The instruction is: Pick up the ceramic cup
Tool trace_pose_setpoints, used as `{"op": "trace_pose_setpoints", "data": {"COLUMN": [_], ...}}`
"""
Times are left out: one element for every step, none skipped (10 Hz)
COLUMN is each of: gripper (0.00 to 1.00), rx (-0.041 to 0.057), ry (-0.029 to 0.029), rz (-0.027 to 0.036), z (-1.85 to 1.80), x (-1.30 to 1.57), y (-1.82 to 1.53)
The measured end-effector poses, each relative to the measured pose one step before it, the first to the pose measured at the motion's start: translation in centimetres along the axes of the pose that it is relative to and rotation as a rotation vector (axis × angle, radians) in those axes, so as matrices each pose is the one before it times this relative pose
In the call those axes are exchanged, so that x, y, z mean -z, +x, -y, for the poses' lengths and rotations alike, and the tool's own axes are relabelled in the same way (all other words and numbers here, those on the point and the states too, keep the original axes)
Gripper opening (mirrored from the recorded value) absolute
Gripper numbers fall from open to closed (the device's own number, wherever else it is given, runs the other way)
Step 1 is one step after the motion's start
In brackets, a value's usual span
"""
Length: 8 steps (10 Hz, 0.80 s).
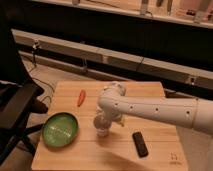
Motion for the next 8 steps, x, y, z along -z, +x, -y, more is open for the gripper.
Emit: {"op": "trace_pose_setpoints", "data": {"gripper": [0.42,0.36,0.32,0.23,0.14,0.06,0.02,0.02], "rx": [0.00045,0.00013,0.00024,0.00022,0.00046,0.00111,0.00021,0.00128], "ry": [0.00148,0.00025,0.00012,0.00142,0.00211,0.00009,0.0026,0.00064], "rz": [0.00086,0.00052,-0.00106,0.00184,0.00273,-0.00209,0.00127,-0.00201], "z": [0.07,0.012,-0.004,0.043,0.109,0.015,0.087,0.026], "x": [0.032,-0.015,0.033,0.063,0.125,0.199,0.623,0.891], "y": [0.067,0.068,0.133,0.083,0.07,0.301,0.339,0.439]}}
